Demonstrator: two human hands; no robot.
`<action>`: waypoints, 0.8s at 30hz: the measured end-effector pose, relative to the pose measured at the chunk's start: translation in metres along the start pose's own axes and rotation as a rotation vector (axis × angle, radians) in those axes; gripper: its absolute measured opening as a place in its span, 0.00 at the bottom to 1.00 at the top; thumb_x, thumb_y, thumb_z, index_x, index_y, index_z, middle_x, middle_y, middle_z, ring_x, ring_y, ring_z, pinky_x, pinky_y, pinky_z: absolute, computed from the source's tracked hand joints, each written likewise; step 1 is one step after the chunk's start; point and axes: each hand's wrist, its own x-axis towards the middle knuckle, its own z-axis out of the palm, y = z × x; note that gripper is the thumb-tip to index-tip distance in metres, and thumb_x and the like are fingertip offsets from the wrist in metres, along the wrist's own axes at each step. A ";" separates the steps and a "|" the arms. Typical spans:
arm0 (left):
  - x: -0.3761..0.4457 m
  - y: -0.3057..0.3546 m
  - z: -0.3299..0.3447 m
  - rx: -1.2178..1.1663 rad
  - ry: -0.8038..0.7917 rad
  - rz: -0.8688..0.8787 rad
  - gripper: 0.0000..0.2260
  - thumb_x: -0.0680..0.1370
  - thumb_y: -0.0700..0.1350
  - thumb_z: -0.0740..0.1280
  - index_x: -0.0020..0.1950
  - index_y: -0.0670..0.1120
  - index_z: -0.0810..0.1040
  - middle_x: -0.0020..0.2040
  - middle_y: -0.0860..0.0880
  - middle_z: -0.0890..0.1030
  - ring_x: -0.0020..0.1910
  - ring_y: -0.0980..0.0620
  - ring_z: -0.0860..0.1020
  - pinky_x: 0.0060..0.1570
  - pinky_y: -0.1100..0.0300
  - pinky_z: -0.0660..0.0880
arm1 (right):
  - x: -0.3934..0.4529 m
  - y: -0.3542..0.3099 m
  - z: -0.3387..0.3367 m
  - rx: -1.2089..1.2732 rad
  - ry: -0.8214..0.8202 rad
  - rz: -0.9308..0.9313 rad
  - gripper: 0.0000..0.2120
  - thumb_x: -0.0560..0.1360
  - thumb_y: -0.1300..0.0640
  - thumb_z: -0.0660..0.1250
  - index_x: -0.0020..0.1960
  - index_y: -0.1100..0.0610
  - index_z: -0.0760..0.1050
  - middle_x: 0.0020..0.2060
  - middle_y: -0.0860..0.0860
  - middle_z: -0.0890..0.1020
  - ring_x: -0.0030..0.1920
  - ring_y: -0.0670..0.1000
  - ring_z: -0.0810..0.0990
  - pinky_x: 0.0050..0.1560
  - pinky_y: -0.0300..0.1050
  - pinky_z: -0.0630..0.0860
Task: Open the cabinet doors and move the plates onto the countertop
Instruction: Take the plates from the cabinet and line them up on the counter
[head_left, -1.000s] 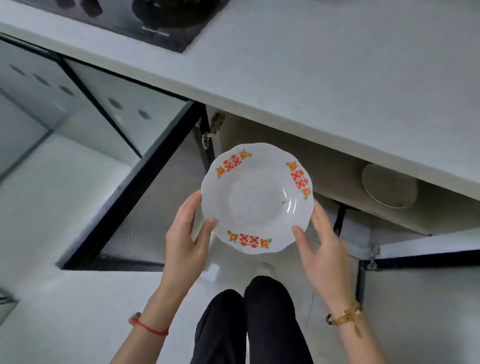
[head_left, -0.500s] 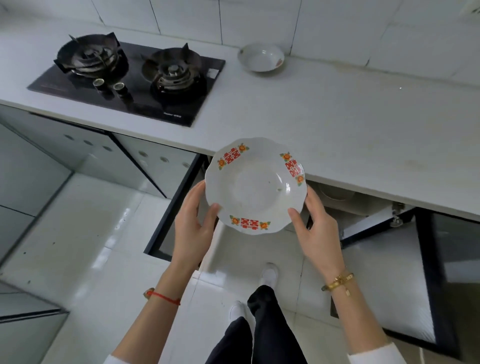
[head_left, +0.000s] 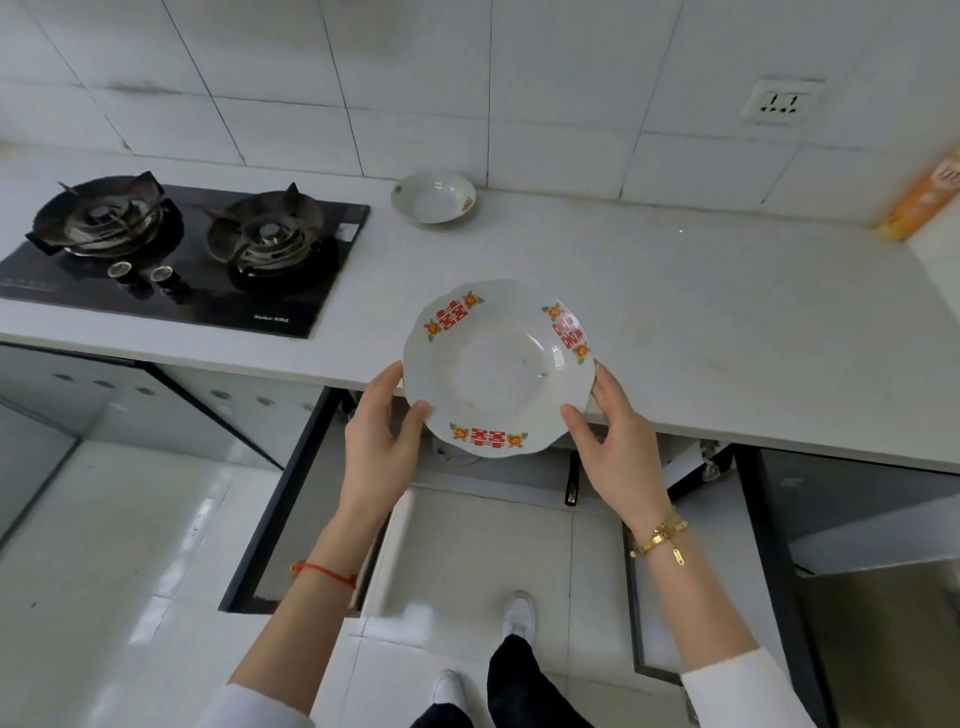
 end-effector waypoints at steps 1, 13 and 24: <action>0.008 0.002 0.008 0.003 0.006 -0.007 0.21 0.78 0.39 0.65 0.71 0.48 0.70 0.64 0.51 0.77 0.45 0.60 0.78 0.46 0.73 0.73 | 0.010 0.003 -0.005 0.005 0.006 -0.008 0.27 0.78 0.56 0.65 0.75 0.52 0.62 0.63 0.37 0.75 0.61 0.25 0.68 0.57 0.18 0.64; 0.131 0.002 0.082 0.093 -0.014 -0.013 0.19 0.80 0.45 0.65 0.71 0.48 0.70 0.68 0.50 0.74 0.67 0.52 0.72 0.67 0.51 0.70 | 0.135 0.048 -0.033 -0.020 0.021 -0.020 0.23 0.78 0.55 0.65 0.72 0.49 0.65 0.57 0.31 0.74 0.55 0.21 0.69 0.52 0.17 0.64; 0.288 -0.035 0.143 0.118 -0.105 -0.090 0.20 0.79 0.45 0.65 0.71 0.45 0.70 0.69 0.48 0.74 0.67 0.47 0.72 0.67 0.50 0.69 | 0.287 0.098 -0.009 -0.046 0.048 0.083 0.23 0.78 0.59 0.64 0.72 0.54 0.66 0.56 0.38 0.75 0.52 0.26 0.70 0.49 0.16 0.65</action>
